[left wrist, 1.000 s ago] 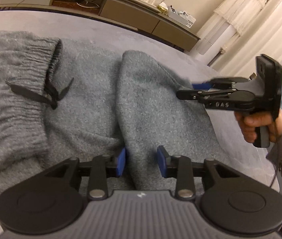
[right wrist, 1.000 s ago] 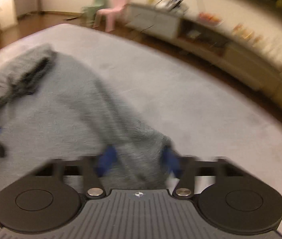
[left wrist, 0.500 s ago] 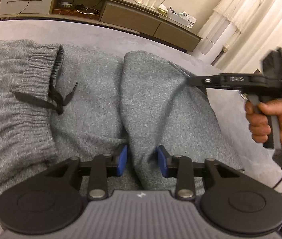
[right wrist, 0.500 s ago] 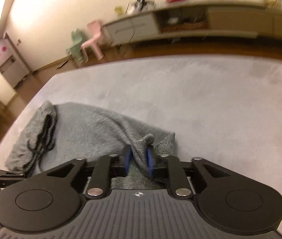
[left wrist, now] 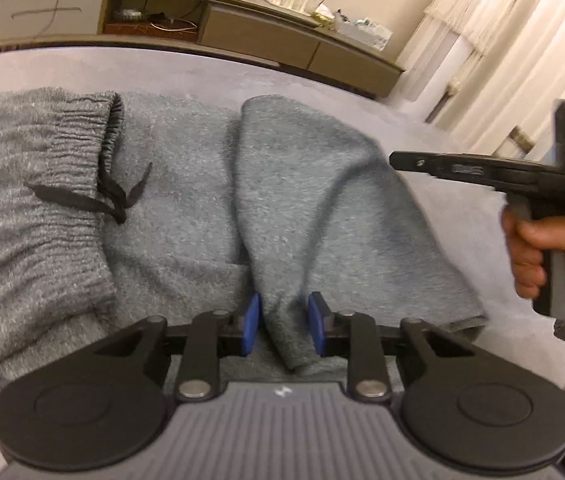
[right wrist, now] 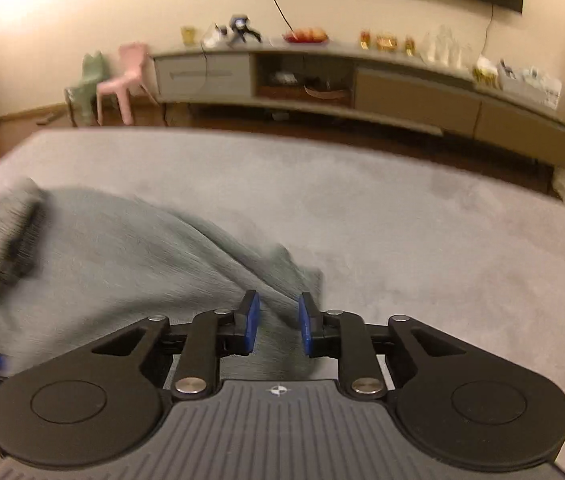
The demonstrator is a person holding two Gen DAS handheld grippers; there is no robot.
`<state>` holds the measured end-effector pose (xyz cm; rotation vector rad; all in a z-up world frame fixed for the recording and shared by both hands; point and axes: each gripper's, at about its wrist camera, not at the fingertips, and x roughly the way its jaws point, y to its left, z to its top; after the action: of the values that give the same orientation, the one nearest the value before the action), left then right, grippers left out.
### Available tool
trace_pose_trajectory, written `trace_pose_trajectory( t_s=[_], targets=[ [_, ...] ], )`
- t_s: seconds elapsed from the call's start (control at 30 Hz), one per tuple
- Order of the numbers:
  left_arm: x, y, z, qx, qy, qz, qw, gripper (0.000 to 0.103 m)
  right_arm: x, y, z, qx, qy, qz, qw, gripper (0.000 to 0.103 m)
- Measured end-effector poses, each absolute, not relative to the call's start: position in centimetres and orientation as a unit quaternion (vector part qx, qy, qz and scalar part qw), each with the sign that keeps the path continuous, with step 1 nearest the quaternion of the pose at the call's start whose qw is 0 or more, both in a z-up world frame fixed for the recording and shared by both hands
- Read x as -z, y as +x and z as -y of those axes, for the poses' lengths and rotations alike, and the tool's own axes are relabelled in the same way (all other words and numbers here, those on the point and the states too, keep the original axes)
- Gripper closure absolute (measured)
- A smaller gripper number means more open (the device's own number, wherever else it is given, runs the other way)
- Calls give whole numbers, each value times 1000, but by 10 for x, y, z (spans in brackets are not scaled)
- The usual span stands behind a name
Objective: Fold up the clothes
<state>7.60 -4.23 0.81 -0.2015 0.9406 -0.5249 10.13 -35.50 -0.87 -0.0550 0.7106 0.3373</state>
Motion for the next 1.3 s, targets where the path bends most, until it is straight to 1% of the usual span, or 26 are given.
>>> trace_pose_trajectory(
  t_s=[0.1, 0.23, 0.27, 0.33, 0.37, 0.43, 0.47, 0.5, 0.53, 0.57, 0.63, 0.7, 0.73, 0.77, 0.8, 0.83, 0.9, 0.93, 0.97, 1.03, 1.1, 1.13, 1.2, 1.23, 1.3],
  targets=[
    [-12, 73, 43, 257, -93, -445, 853, 77, -7, 58, 349, -224, -33, -364, 903, 80],
    [-7, 70, 48, 253, -85, -456, 849, 77, 30, 17, 341, -229, -74, -431, 869, 80],
    [-6, 69, 49, 251, -85, -457, 849, 79, 36, 13, 342, -221, -79, -439, 867, 80],
    [-9, 66, 49, 250, -86, -451, 852, 82, 31, 12, 346, -208, -68, -441, 870, 80],
    [-14, 63, 49, 252, -89, -443, 856, 82, 27, 11, 349, -203, -60, -438, 874, 77],
    [-18, 60, 46, 248, -89, -432, 863, 81, 17, 9, 353, -198, -38, -420, 885, 76],
    [-18, 59, 46, 241, -88, -427, 867, 79, 11, 9, 354, -197, -27, -409, 891, 71],
    [-17, 58, 47, 234, -87, -422, 872, 74, 5, 11, 352, -196, -16, -397, 897, 66],
    [-17, 57, 47, 226, -86, -417, 876, 60, -2, 14, 349, -197, -10, -384, 902, 56],
    [-16, 57, 48, 218, -85, -412, 881, 55, -9, 21, 340, -199, -16, -374, 906, 45],
    [-13, 57, 51, 218, -81, -407, 883, 55, -19, 39, 316, -204, -40, -356, 911, 40],
    [-10, 58, 52, 217, -76, -400, 887, 58, -19, 65, 292, -200, -64, -355, 911, 40],
    [-9, 58, 52, 217, -72, -394, 890, 62, -17, 79, 280, -197, -76, -358, 910, 40],
    [-8, 58, 54, 219, -68, -391, 891, 72, -15, 94, 267, -193, -88, -360, 908, 41],
    [-6, 58, 54, 219, -63, -393, 891, 77, -11, 110, 257, -187, -96, -367, 906, 42],
    [-3, 59, 55, 217, -60, -403, 887, 80, -4, 127, 249, -178, -99, -381, 902, 43],
    [-2, 58, 56, 218, -53, -407, 886, 81, 7, 144, 245, -170, -97, -396, 897, 49],
    [-2, 58, 56, 219, -49, -407, 885, 81, 12, 149, 246, -167, -94, -402, 895, 48],
    [-3, 59, 55, 222, -49, -410, 883, 81, 16, 154, 247, -165, -91, -408, 893, 42],
    [-7, 60, 50, 230, -54, -419, 877, 80, 25, 163, 248, -159, -86, -419, 890, 41],
    [-21, 59, 39, 234, -64, -406, 881, 79, 29, 166, 255, -153, -73, -424, 890, 40],
    [-30, 59, 31, 228, -65, -392, 889, 77, 22, 153, 268, -147, -55, -414, 897, 37],
    [-49, 58, 13, 212, -66, -361, 906, 74, 9, 124, 298, -136, -13, -392, 910, 26],
    [-54, 59, 6, 196, -61, -354, 913, 73, 4, 101, 317, -133, 15, -378, 916, 17],
    [-57, 65, -8, 159, -50, -354, 920, 73, 6, 62, 347, -117, 52, -376, 918, 15]
  ],
)
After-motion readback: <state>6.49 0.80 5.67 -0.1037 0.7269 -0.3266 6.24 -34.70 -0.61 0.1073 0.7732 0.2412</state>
